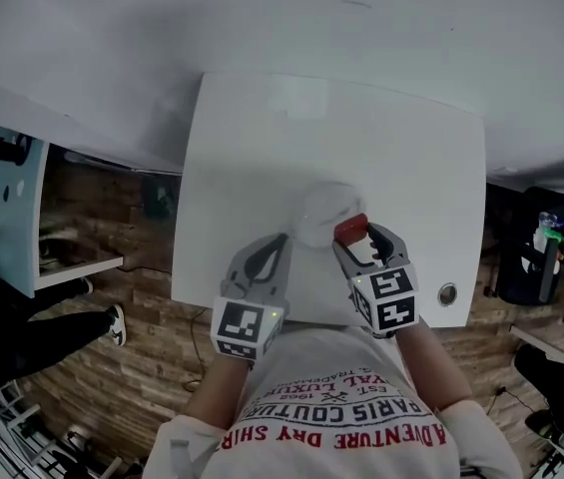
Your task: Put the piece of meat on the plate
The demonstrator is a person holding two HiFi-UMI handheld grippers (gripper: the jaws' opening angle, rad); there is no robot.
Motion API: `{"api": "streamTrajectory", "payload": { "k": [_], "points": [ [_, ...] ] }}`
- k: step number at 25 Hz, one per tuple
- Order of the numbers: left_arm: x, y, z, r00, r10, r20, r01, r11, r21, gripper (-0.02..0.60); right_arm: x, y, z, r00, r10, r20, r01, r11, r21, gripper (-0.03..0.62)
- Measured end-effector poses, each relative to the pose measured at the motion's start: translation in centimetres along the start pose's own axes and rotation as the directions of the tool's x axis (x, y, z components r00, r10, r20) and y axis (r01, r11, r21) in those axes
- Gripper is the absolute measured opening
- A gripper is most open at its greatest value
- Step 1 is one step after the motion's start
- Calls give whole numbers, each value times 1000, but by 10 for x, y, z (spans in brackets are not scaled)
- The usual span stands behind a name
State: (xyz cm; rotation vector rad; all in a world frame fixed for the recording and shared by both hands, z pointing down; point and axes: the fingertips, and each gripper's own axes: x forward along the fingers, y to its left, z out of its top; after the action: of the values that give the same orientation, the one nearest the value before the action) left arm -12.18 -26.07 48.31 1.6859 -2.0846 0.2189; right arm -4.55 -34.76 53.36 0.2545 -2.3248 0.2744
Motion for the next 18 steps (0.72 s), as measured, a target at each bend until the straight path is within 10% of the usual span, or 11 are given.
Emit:
{"api": "streamTrajectory", "payload": {
  "k": [18],
  "points": [
    [23,47,-35,996,53,-73,-61,992,-111,8,95,5,-38,949,31,-313,-44,998,-34,273]
  ]
}}
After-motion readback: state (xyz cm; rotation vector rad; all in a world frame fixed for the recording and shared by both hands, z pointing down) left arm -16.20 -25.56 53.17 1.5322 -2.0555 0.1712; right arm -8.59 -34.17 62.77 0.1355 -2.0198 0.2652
